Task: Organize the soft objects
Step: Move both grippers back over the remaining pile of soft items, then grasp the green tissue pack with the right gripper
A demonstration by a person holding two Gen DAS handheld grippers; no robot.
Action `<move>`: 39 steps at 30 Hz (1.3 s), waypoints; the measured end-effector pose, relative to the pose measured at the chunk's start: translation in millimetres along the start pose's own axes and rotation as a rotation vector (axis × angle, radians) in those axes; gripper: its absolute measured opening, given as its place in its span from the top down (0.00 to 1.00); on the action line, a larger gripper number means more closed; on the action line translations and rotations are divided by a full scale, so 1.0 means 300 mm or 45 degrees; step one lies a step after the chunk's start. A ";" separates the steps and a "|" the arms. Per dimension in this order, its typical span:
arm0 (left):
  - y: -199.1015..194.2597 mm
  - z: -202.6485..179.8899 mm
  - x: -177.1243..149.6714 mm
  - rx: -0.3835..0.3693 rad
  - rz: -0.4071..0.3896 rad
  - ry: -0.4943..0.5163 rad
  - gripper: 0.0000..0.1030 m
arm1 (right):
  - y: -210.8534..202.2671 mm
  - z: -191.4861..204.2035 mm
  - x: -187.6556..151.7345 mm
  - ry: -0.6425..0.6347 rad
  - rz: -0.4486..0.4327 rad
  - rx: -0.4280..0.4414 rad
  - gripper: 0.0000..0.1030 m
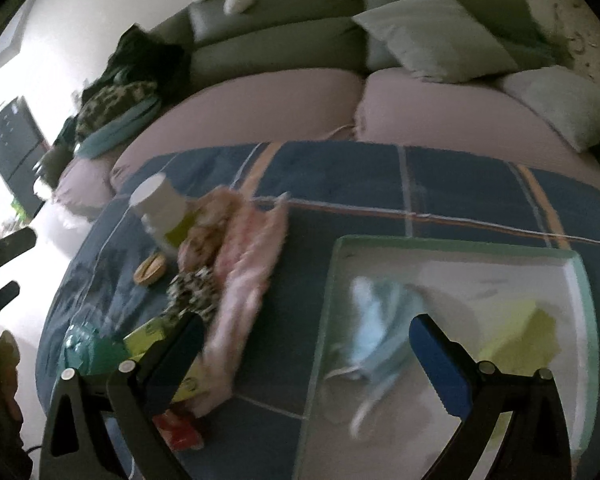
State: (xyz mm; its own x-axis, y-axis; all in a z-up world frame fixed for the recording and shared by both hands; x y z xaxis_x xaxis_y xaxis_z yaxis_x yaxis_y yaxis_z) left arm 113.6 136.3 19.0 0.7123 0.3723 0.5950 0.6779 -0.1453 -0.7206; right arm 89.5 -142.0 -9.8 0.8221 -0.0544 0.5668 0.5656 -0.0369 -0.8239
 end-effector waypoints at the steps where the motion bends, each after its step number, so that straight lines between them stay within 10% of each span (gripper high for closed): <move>1: 0.010 -0.004 -0.008 0.004 0.033 0.014 0.00 | 0.003 0.013 -0.006 -0.012 0.009 0.011 0.00; 25: 0.125 0.012 -0.079 0.141 0.316 0.105 0.00 | 0.080 0.322 -0.155 -0.370 0.180 0.142 0.00; 39: 0.150 0.004 -0.086 0.133 0.337 0.103 0.00 | 0.086 0.330 -0.147 -0.363 0.169 0.179 0.34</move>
Point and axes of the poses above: each gripper's, at about its wrist camera, not at the fingertips, and y roughly the way its jaws point, z to its left, x to its top, the point moved 2 cm from there along y, roughly the way its jaws point, and after that the axes turned 11 degrees about -x, right-handed, at the moved point
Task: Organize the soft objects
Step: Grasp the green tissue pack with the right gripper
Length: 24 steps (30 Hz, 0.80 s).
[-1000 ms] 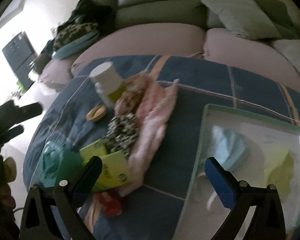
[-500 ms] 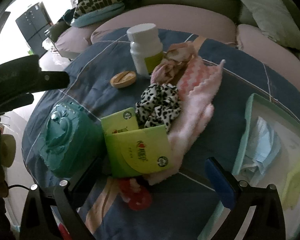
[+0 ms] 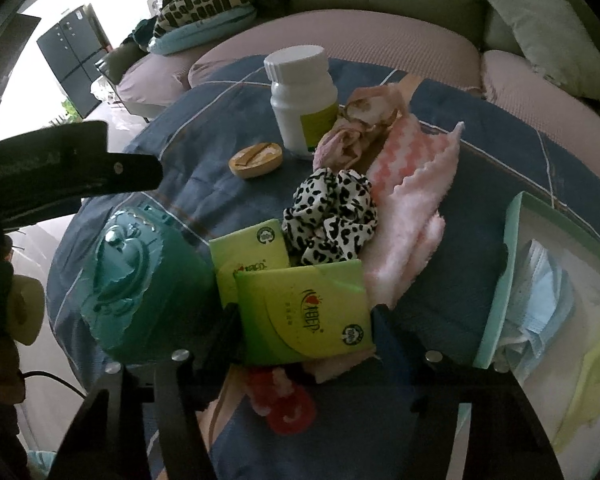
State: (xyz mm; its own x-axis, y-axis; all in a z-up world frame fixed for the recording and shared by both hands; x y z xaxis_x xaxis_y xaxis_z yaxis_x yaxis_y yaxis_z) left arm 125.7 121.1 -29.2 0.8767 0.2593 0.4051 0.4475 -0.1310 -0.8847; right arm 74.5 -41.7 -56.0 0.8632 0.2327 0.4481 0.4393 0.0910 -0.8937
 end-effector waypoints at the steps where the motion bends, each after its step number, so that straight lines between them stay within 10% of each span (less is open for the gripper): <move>1: 0.000 -0.001 0.000 0.001 0.000 0.000 0.00 | -0.002 -0.002 0.001 0.004 -0.003 0.003 0.34; 24: -0.001 -0.031 0.005 0.003 -0.008 0.027 0.00 | -0.049 -0.194 0.010 0.229 -0.047 -0.030 0.34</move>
Point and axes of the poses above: each gripper's, at about its wrist camera, not at the fingertips, and y roughly the way its jaws point, z to its left, x to its top, the point moved 2 cm from there along y, roughly the way its jaws point, and after that the axes turned 11 degrees about -x, right-handed, at the moved point
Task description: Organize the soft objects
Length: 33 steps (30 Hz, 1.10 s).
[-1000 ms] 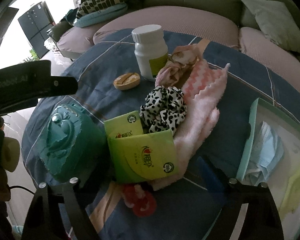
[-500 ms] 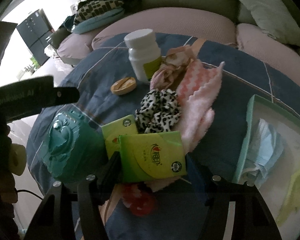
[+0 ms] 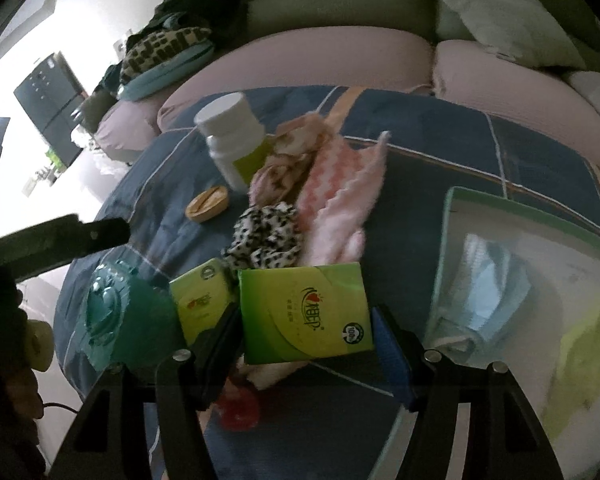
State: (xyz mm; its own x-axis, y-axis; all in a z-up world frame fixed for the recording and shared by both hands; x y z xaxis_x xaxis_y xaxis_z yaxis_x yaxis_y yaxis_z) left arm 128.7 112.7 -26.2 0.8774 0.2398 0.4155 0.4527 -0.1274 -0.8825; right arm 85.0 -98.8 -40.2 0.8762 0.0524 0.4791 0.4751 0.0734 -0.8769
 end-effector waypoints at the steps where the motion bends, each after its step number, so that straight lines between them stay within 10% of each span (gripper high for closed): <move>1: 0.002 -0.003 0.002 0.000 0.001 0.000 0.00 | 0.001 -0.011 0.002 0.010 0.001 -0.005 0.34; 19: 0.097 -0.321 0.036 -0.130 0.058 0.233 0.01 | -0.078 -0.255 0.017 0.229 -0.056 -0.129 0.34; 33: 0.290 -0.364 0.009 -0.179 0.231 0.151 0.41 | -0.099 -0.336 0.004 0.315 -0.061 -0.155 0.34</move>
Point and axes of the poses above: each gripper's, at about its wrist camera, not at the fingertips, and y roughly the way its jaws point, z to its left, x to its top, the point moved 2 cm from there along y, roughly the way its jaws point, and after that the axes turned 11 degrees about -x, right-handed, at the moved point
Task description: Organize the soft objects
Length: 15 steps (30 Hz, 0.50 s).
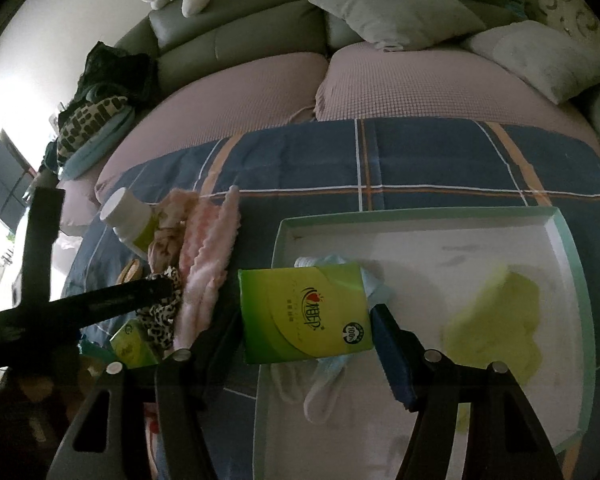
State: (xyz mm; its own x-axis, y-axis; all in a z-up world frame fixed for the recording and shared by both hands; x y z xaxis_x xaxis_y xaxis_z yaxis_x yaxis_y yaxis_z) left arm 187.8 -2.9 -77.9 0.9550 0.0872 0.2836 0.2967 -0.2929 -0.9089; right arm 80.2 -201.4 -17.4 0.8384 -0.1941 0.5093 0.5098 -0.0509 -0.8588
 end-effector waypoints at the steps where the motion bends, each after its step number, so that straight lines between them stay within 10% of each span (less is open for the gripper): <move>1: 0.009 -0.002 -0.002 -0.002 0.008 -0.003 0.43 | 0.000 0.000 -0.001 -0.001 0.001 -0.001 0.34; 15: 0.018 0.006 -0.007 -0.041 0.004 -0.031 0.58 | 0.008 -0.009 -0.004 0.009 0.016 -0.008 0.34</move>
State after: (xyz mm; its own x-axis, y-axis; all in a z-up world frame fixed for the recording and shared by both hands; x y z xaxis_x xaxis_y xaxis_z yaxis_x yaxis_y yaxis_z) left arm 187.4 -2.9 -84.0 0.9559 0.1089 0.2728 0.2935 -0.3235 -0.8995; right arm 79.9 -204.0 -20.1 0.8435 -0.2015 0.4978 0.4979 -0.0544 -0.8656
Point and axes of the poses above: each gripper's, at about its wrist camera, not at the fingertips, and y roughly the way its jaws point, z to its left, x to its top, the point moved 2 cm from there along y, roughly the way its jaws point, and after that the axes turned 11 degrees about -x, right-handed, at the moved point
